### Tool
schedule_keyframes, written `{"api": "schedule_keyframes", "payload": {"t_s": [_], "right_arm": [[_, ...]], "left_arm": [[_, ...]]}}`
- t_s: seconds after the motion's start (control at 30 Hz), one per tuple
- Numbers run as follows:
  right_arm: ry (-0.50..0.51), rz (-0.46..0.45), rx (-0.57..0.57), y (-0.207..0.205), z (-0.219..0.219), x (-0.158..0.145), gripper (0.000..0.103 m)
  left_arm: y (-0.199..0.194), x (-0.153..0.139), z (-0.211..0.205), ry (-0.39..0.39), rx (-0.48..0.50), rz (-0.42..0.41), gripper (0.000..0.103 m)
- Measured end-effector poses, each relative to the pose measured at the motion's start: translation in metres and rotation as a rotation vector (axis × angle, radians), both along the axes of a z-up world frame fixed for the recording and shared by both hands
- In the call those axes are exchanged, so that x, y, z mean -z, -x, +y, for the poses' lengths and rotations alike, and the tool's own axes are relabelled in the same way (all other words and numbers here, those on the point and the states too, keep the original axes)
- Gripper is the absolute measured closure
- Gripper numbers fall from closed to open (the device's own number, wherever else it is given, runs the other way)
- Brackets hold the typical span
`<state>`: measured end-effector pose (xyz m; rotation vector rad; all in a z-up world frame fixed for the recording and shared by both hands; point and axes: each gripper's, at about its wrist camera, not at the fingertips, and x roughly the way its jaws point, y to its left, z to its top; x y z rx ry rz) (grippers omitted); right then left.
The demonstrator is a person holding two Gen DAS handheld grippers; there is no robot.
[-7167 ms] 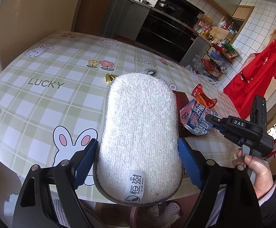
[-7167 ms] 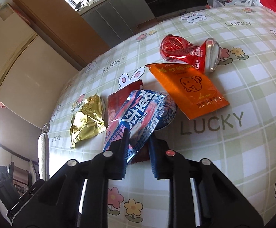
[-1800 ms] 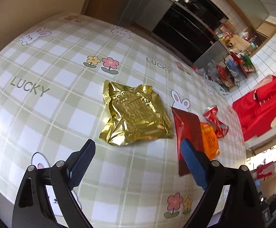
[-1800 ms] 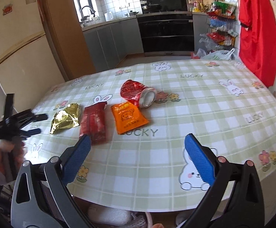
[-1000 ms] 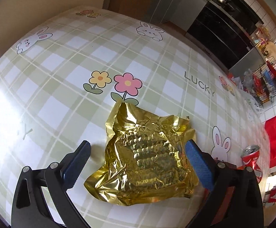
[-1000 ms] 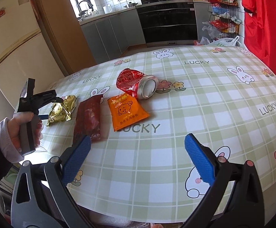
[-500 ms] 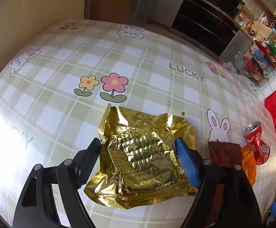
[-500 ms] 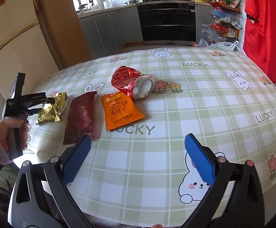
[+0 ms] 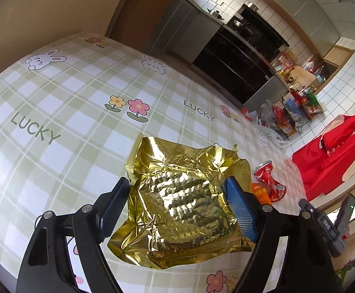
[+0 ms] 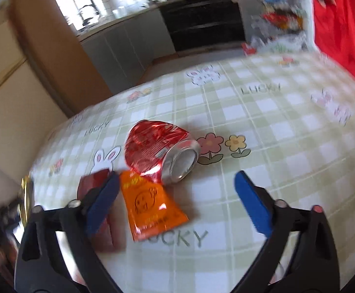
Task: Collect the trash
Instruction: 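Grasp the crushed red can with the right tool while the left tool lifts the gold foil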
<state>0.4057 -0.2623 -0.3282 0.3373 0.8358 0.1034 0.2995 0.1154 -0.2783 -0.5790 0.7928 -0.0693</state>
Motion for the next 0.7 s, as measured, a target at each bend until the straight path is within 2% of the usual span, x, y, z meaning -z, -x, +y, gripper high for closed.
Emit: {"api": "schedule_keyframes", "payload": {"t_s": [0.03, 0.13, 0.3, 0.43, 0.47, 0.6, 0.63, 0.67, 0.7], "right_arm": [[-0.039, 0.025, 0.025, -0.009, -0.002, 0.006, 0.021], [-0.102, 0.045, 0.081, -0.027, -0.001, 0.017, 0.021], [-0.092, 0.091, 0.137, -0.046, 0.006, 0.033, 0.023], [-0.106, 0.115, 0.144, -0.056, 0.01, 0.04, 0.028], [-0.106, 0.117, 0.145, -0.058, 0.01, 0.041, 0.033], [-0.104, 0.129, 0.131, -0.06, 0.014, 0.044, 0.042], [-0.104, 0.125, 0.124, -0.059, 0.014, 0.042, 0.05], [-0.102, 0.118, 0.113, -0.058, 0.014, 0.041, 0.063], [-0.102, 0.109, 0.1, -0.057, 0.015, 0.038, 0.07]], "left_arm": [[0.007, -0.001, 0.001, -0.001, -0.008, -0.01, 0.025], [0.024, -0.003, 0.002, -0.014, -0.029, -0.03, 0.025], [0.043, -0.005, 0.009, -0.025, -0.043, -0.048, 0.025], [0.047, -0.007, 0.01, -0.062, -0.03, -0.061, 0.025], [0.048, -0.007, 0.009, -0.069, -0.028, -0.063, 0.025], [0.05, -0.006, 0.005, -0.06, -0.017, -0.065, 0.025], [0.05, -0.006, 0.004, -0.058, -0.013, -0.068, 0.025], [0.05, -0.007, 0.003, -0.059, -0.007, -0.073, 0.025], [0.05, -0.007, 0.002, -0.062, -0.002, -0.076, 0.025]]}}
